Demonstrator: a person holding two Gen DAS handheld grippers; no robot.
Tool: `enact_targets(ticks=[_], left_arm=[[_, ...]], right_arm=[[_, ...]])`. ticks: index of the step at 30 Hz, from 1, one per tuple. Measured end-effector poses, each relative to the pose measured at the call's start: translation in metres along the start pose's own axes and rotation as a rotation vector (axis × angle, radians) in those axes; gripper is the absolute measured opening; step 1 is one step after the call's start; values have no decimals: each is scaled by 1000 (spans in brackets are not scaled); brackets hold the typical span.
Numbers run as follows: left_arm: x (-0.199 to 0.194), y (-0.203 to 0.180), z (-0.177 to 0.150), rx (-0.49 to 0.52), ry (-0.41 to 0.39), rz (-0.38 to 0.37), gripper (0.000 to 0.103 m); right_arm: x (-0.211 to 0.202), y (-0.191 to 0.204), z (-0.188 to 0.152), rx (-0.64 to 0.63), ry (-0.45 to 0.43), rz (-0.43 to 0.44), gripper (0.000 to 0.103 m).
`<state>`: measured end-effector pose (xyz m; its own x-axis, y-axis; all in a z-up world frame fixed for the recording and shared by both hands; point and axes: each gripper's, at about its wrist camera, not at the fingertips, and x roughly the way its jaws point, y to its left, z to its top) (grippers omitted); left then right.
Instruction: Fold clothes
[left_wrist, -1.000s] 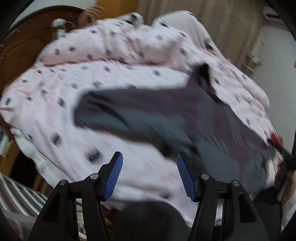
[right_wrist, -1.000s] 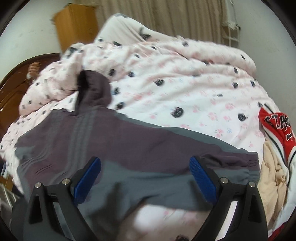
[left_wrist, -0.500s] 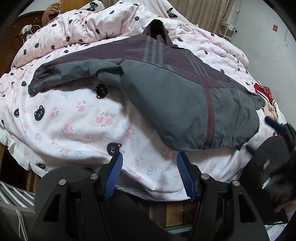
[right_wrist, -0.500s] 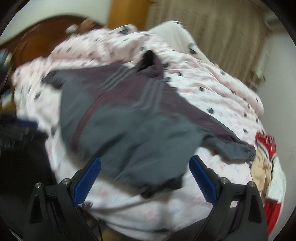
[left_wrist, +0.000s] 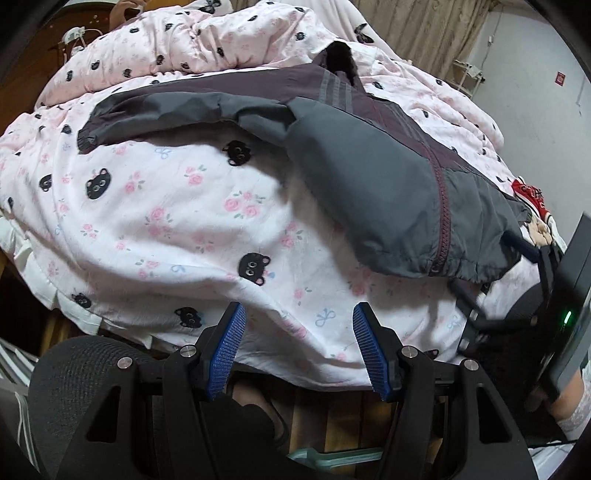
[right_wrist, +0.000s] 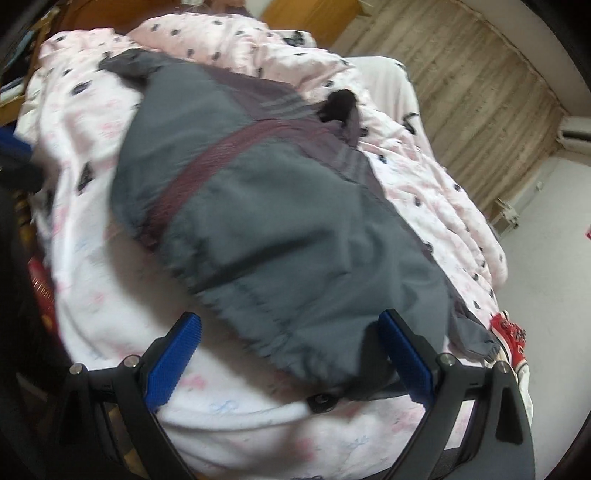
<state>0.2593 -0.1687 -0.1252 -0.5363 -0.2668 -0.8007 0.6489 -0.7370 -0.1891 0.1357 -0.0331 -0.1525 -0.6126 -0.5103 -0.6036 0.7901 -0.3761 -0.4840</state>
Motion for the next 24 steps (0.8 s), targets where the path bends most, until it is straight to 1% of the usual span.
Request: enact_targets(ticks=[3, 6, 8, 10, 13, 16, 20, 24], left_arm=[[3, -10, 1, 32, 3, -29, 55], [10, -30, 4, 70, -6, -94, 55], [12, -43, 5, 99, -26, -120, 55], [15, -57, 8, 119, -63, -145, 55], [18, -68, 15, 107, -116, -182, 55], [24, -71, 27, 63, -166, -186, 55], [32, -61, 43, -53, -212, -203, 55], [25, -47, 52, -152, -285, -214, 55]], right_arm=[[-8, -26, 4, 103, -45, 32, 98], [-21, -51, 10, 200, -103, 68, 98], [-30, -65, 14, 244, -148, 86, 98], [-40, -80, 19, 284, -193, 104, 98], [-53, -98, 26, 329, -243, 146, 98], [-62, -110, 33, 354, -274, 174, 98], [-62, -114, 37, 367, -281, 180, 98], [-59, -114, 37, 377, -280, 158, 98]])
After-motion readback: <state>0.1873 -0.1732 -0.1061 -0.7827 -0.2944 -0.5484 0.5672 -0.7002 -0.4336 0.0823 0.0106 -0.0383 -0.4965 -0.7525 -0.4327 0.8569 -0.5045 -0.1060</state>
